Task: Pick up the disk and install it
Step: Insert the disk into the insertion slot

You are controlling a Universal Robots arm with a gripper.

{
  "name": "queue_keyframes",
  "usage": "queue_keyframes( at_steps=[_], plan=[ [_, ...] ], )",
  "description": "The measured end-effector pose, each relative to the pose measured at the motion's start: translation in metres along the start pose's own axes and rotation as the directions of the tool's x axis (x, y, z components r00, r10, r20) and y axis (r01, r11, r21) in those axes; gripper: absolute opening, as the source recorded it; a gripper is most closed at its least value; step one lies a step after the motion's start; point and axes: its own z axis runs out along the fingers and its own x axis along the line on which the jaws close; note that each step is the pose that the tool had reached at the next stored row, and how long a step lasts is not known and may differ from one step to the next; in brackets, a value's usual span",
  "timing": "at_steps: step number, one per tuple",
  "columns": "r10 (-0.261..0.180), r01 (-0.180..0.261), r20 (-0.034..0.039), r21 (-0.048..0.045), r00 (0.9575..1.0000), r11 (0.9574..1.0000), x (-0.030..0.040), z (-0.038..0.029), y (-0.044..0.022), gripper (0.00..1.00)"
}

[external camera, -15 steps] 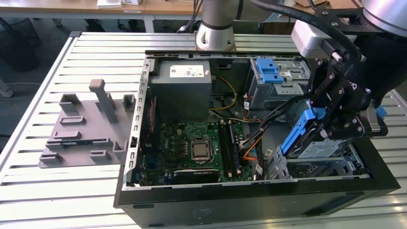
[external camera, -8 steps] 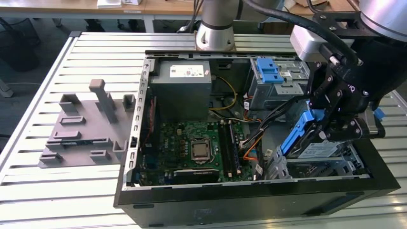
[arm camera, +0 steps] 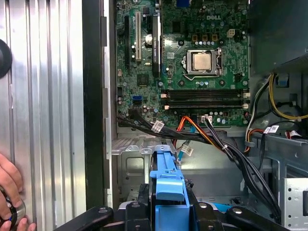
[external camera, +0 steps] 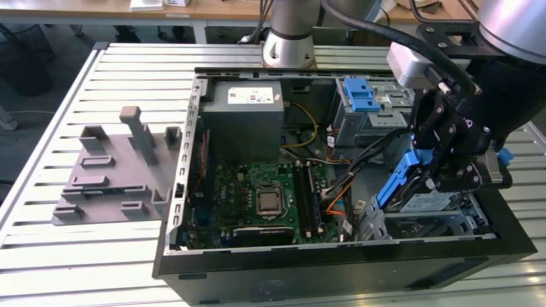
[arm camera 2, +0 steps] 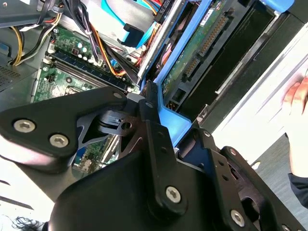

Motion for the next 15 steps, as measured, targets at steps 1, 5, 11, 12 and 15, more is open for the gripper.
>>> queue_keyframes(
  at_steps=[1, 5, 11, 12, 15],
  plan=[
    [0.0, 0.0, 0.0, 0.0, 1.0, 1.0, 0.0, 0.0006, 0.0, 0.36],
    [0.0, 0.0, 0.0, 0.0, 1.0, 1.0, 0.0, 0.0032, 0.0, 0.36],
    [0.0, 0.0, 0.0, 0.0, 1.0, 1.0, 0.0001, 0.0072, 0.0001, 0.36],
    [0.0, 0.0, -0.0001, 0.0, 1.0, 1.0, 0.0001, 0.0078, 0.0001, 0.36],
    [0.0, 0.0, 0.0, 0.0, 1.0, 1.0, 0.0001, 0.0097, 0.0001, 0.36]
  ],
)
